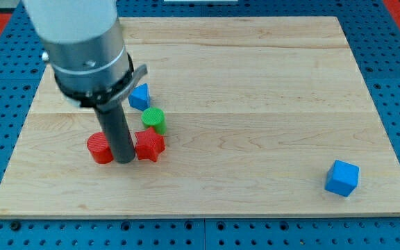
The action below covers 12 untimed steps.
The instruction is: Move the blue triangle diagonally towards yellow heart
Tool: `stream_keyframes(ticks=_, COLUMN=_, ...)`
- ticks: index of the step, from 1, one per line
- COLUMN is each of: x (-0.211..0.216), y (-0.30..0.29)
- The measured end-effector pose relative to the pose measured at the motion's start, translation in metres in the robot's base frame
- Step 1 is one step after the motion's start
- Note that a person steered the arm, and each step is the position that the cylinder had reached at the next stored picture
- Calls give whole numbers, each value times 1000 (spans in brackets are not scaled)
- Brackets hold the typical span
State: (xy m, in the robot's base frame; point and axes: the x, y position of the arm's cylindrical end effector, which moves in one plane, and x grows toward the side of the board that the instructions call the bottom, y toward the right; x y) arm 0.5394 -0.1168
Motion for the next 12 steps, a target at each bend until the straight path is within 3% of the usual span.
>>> stream_keyframes(ticks=2, x=-5, y=108)
stream_keyframes(ticks=3, x=-54, y=107)
stream_keyframes(ticks=4, x=-101, y=88)
stream_keyframes(ticks=5, x=-115, y=11)
stream_keyframes(ticks=6, x=-168, y=-18)
stream_keyframes(ticks=7, x=-194, y=-56)
stream_keyframes(ticks=8, x=-138, y=-53)
stream_keyframes(ticks=9, x=-147, y=-96)
stream_keyframes(ticks=10, x=-190, y=-96)
stream_keyframes(ticks=11, x=-208, y=-81)
stream_keyframes(ticks=12, x=-191, y=-73)
